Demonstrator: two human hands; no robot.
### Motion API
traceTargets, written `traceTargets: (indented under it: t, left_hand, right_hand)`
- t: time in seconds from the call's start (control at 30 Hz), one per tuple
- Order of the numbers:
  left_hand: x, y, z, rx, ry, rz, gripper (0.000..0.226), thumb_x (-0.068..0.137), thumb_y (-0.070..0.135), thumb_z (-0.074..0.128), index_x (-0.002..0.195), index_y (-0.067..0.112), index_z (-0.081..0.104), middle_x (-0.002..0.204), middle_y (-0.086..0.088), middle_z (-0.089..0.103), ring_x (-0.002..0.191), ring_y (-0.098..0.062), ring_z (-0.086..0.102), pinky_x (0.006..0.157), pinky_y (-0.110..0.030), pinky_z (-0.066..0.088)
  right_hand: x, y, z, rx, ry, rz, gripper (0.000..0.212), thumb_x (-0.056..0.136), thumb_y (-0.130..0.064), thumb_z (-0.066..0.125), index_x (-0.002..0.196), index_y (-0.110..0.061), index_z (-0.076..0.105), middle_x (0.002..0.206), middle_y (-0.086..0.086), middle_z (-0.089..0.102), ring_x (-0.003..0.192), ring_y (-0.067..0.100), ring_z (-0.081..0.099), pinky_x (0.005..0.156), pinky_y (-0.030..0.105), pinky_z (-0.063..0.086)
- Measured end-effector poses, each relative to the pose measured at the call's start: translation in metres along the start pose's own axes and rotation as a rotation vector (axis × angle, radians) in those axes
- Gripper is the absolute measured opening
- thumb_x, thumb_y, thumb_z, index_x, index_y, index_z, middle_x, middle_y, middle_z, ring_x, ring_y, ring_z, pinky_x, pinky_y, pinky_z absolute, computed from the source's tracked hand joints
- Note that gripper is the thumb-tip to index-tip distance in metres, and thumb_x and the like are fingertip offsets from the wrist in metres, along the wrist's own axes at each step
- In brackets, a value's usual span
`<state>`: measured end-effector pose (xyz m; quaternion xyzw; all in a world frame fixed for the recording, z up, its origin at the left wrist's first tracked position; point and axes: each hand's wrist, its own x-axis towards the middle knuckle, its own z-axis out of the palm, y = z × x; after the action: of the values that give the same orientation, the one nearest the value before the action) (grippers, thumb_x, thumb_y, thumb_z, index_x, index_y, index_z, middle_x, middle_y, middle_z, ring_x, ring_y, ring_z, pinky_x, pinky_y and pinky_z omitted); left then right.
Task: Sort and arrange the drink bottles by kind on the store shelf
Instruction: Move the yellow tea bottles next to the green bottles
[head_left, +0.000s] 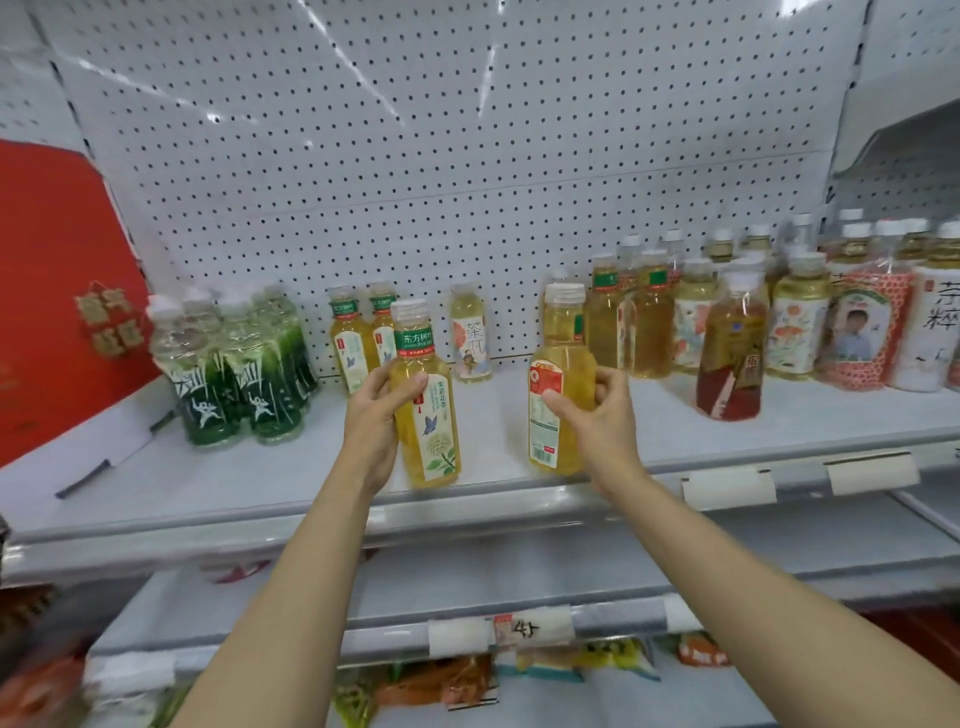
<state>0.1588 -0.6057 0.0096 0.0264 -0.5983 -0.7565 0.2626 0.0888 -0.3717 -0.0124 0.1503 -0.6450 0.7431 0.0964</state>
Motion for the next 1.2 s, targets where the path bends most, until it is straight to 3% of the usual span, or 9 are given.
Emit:
traceTargets:
  t: [0.07,0.23,0.43,0.57,0.67,0.87,1.0,1.1,1.2]
  left_hand:
    - [0.001,0.002,-0.01,-0.013,0.018,-0.003,0.066,0.081,0.011,0.074,0.141,0.004,0.048,0.125,-0.015,0.067,0.103,-0.024,0.07,0.081,-0.037,0.056]
    - [0.008,0.001,-0.019,-0.015,0.051,0.009,0.059,0.083,0.005,0.071,0.138,0.007,0.051,0.124,-0.014,0.068,0.106,-0.026,0.069,0.087,-0.041,0.055]
    - [0.021,-0.008,-0.014,-0.029,0.036,-0.019,0.07,0.074,0.013,0.075,0.14,0.009,0.051,0.128,-0.014,0.066,0.115,-0.03,0.065,0.098,-0.047,0.052]
    - [0.029,-0.013,-0.018,-0.019,-0.004,-0.036,0.058,0.087,0.006,0.067,0.141,0.01,0.049,0.131,-0.015,0.064,0.117,-0.03,0.063,0.098,-0.045,0.051]
    - [0.025,-0.016,-0.021,0.03,-0.02,-0.017,0.061,0.086,0.016,0.071,0.142,0.015,0.047,0.133,-0.013,0.062,0.12,-0.029,0.062,0.1,-0.045,0.049]
    - [0.003,-0.045,0.01,0.499,0.299,0.029,0.11,0.053,0.037,0.095,0.138,0.037,0.025,0.133,-0.001,0.048,0.114,-0.02,0.058,0.095,-0.045,0.053]
    - [-0.001,-0.045,0.023,0.759,0.476,0.056,0.086,0.061,0.039,0.091,0.122,0.021,0.033,0.12,-0.005,0.058,0.104,-0.024,0.064,0.09,-0.045,0.056]
    - [-0.004,-0.04,0.018,0.772,0.516,0.061,0.074,0.067,0.037,0.088,0.118,0.019,0.038,0.112,-0.003,0.061,0.096,-0.023,0.064,0.086,-0.043,0.057]
    - [0.0,-0.034,0.001,0.746,0.515,0.064,0.069,0.072,0.032,0.086,0.123,0.016,0.041,0.109,-0.001,0.059,0.092,-0.02,0.061,0.077,-0.035,0.054]
  right_hand:
    - [0.0,0.002,0.018,-0.094,0.015,-0.037,0.059,0.075,-0.022,0.081,0.118,-0.018,0.041,0.117,0.0,0.062,0.1,0.015,0.064,0.088,0.036,0.054]
    - [0.001,0.009,0.047,-0.201,0.059,-0.108,0.066,0.073,-0.026,0.084,0.116,-0.02,0.034,0.114,-0.001,0.054,0.091,0.011,0.058,0.059,0.006,0.046]
    - [0.019,0.018,0.05,-0.298,0.021,-0.14,0.082,0.061,-0.033,0.09,0.116,-0.025,0.029,0.12,0.001,0.044,0.105,0.015,0.052,0.079,0.018,0.044]
    - [0.032,0.021,0.023,-0.169,-0.255,-0.016,0.089,0.068,-0.034,0.086,0.138,-0.026,0.031,0.128,-0.005,0.049,0.111,0.01,0.053,0.084,0.021,0.048]
    - [0.039,0.021,0.0,-0.122,-0.411,0.026,0.075,0.077,-0.021,0.08,0.139,-0.027,0.038,0.124,0.002,0.059,0.113,0.018,0.059,0.089,0.03,0.052]
    - [0.029,0.018,0.016,-0.31,-0.317,-0.027,0.074,0.064,-0.034,0.088,0.123,-0.024,0.043,0.119,-0.003,0.046,0.105,0.01,0.052,0.082,0.022,0.048]
    - [0.019,0.02,0.032,-0.344,-0.257,-0.058,0.084,0.06,-0.041,0.089,0.124,-0.023,0.037,0.117,-0.002,0.045,0.106,0.011,0.05,0.083,0.022,0.047]
    - [0.018,0.021,0.036,-0.309,-0.338,0.009,0.08,0.064,-0.037,0.088,0.124,-0.029,0.036,0.117,-0.003,0.055,0.106,0.015,0.056,0.088,0.036,0.055]
    - [0.018,0.022,0.045,-0.362,-0.302,-0.007,0.076,0.067,-0.035,0.086,0.127,-0.024,0.039,0.115,-0.004,0.057,0.101,0.013,0.057,0.082,0.03,0.055]
